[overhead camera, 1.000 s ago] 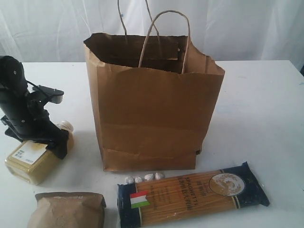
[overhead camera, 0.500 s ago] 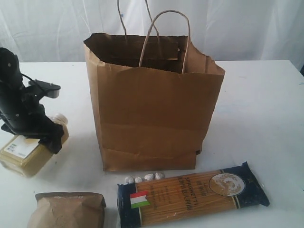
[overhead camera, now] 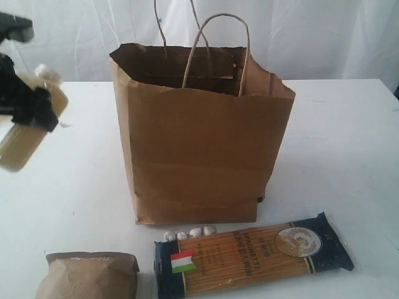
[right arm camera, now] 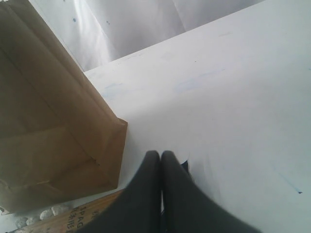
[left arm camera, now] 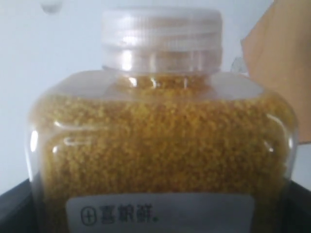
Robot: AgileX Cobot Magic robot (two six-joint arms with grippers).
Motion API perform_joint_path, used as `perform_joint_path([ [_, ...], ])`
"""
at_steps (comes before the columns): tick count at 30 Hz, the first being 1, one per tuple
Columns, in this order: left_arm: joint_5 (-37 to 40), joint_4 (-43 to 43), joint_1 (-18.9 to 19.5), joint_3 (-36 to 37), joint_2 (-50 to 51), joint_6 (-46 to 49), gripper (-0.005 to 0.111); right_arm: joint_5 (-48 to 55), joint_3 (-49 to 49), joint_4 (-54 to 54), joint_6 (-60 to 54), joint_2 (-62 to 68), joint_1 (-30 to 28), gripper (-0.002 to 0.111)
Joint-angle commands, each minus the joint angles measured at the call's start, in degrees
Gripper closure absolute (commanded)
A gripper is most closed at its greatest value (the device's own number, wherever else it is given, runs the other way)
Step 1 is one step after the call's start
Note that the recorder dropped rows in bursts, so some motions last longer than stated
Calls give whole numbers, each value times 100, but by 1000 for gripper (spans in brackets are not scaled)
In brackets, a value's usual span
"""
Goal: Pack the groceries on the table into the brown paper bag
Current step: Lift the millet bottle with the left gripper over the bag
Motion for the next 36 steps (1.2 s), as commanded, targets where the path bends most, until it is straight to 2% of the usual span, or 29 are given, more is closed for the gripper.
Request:
perform_joint_path([
  [1, -69, -1099, -1, -749, -556, 115, 107, -55, 24, -59, 6, -16, -44, 108],
  [7, -135, -3216, -1, -1503, -608, 1292, 107, -55, 24, -59, 6, -16, -44, 108],
  [14, -994, -4442, -1, -1777, -608, 2217, 107, -55, 24, -59, 6, -16, -44, 108],
  [23, -1155, -5961, -1, -1777, -186, 3711, 107, -55, 24, -59, 6, -16, -44, 108],
  [27, -1231, -6420, -145, -1777, 70, 4319, 107, -55, 24, -59, 6, -16, -44, 108],
  [36, -1611, -6440, -821, -1777, 517, 5014, 107, -55, 24, -59, 6, -16, -44, 108],
])
